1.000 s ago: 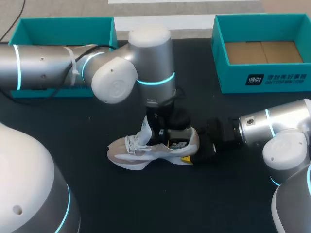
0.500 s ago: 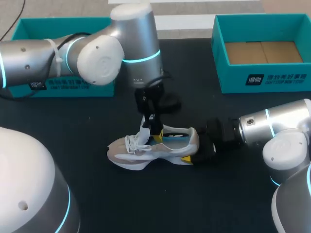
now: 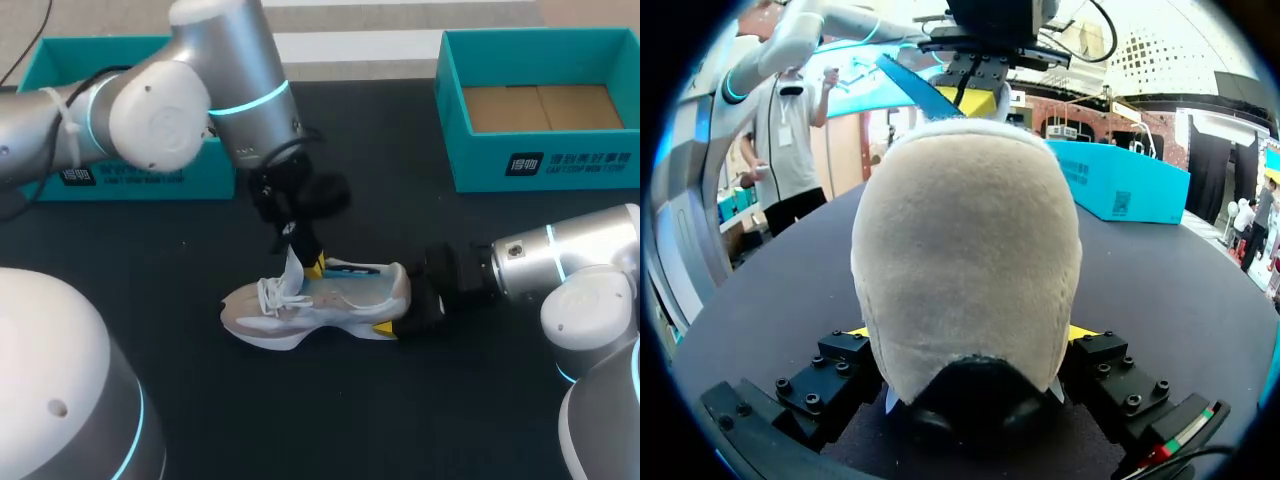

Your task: Take the shoe out of the shoebox, open the shoe tongue, remove and reinsert the insole, then place the shoe into the shoebox

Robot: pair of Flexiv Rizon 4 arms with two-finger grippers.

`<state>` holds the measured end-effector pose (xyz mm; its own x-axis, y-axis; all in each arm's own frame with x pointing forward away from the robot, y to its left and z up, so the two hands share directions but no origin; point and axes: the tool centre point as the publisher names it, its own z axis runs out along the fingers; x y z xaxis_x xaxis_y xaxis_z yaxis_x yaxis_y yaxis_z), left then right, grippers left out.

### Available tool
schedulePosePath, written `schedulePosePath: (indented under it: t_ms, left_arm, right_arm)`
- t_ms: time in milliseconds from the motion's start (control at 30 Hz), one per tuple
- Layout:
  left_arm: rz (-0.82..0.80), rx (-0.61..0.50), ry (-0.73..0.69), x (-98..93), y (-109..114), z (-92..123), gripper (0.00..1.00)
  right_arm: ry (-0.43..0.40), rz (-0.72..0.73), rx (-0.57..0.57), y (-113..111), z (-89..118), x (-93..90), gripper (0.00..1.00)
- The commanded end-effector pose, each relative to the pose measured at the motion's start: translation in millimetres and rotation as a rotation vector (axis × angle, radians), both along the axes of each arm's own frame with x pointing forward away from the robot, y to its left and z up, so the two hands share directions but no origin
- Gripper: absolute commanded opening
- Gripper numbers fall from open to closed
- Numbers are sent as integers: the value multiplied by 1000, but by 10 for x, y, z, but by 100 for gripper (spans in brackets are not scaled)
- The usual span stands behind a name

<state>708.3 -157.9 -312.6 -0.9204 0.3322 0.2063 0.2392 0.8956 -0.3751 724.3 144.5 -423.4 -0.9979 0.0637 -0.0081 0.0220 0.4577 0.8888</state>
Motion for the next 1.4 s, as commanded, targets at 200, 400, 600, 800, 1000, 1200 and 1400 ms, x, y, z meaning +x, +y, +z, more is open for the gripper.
schedulePosePath:
  t_ms: [200, 400, 600, 800, 1000, 1200, 1400]
  left_arm:
    - [-33, -62, -3, -157, -214, 107, 0]
    - [-35, -86, -4, -185, -431, 78, 0]
    - [-27, -111, -10, -247, -538, 63, 0]
    - [-21, -115, -23, -301, -558, 39, 20]
    - [-22, -141, -63, -371, -468, 74, 36]
    - [11, -181, -160, -364, -420, 88, 37]
    - [48, -243, -250, -293, -396, 103, 36]
  right_arm:
    - [-1, -1, -2, 2, -22, -9, 0]
    - [-1, -1, -2, 2, -22, -9, 0]
    - [-1, -1, -2, 2, -22, -9, 0]
    - [-1, -1, -2, 2, -22, -9, 0]
    - [-1, -1, -2, 2, -22, -9, 0]
    - [-1, -1, -2, 2, -22, -9, 0]
    - [-1, -1, -2, 2, -22, -9, 0]
